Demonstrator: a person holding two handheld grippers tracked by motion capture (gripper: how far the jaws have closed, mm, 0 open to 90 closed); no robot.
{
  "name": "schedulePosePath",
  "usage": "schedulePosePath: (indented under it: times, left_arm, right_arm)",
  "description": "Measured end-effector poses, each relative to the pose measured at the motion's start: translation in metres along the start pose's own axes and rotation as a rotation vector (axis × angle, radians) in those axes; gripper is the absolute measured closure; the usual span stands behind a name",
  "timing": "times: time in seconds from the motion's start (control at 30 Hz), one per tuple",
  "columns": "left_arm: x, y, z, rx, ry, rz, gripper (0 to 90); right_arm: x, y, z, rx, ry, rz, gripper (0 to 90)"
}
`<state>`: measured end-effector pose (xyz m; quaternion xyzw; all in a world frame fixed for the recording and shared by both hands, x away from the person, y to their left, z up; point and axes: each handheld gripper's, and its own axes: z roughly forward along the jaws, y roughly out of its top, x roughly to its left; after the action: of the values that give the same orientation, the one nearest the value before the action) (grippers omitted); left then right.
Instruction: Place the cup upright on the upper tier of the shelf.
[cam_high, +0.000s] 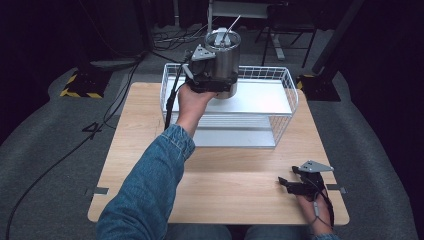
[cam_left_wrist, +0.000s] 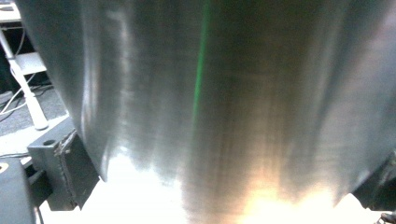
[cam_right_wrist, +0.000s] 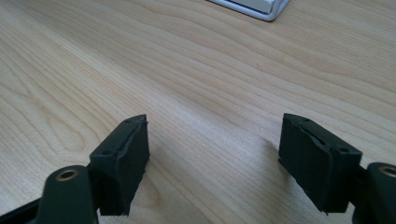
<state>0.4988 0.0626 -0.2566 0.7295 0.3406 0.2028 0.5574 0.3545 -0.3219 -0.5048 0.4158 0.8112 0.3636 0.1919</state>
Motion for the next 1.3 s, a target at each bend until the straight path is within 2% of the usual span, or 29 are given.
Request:
schedulePosePath:
  times: [0.13,0.3,0.47,0.8,1.2,1.3]
  left_arm:
    - [0.003,0.0,0.009,0.008,0.03,-0.015,3.6]
    - [0.006,0.0,0.018,0.015,0.063,0.003,3.6]
    - [0.008,0.0,0.025,0.015,0.077,0.001,3.6]
    - [0.012,-0.008,0.036,0.039,0.08,-0.032,3.6]
    - [0.01,-0.016,0.044,0.11,0.092,-0.038,3.6]
    - [0.009,-0.017,0.045,0.109,0.092,-0.033,3.6]
  right_arm:
    - [0.0,0.0,0.0,0.0,0.0,0.0,24.9]
    - [0.0,0.0,0.0,0.001,0.0,0.001,24.8]
    - [0.0,0.0,0.0,-0.001,-0.001,-0.001,24.9]
    - [0.0,0.0,0.0,-0.001,-0.001,-0.001,24.9]
    - [0.0,0.0,0.0,-0.001,-0.001,-0.002,24.9]
    - [0.0,0.0,0.0,-0.001,-0.003,-0.003,24.9]
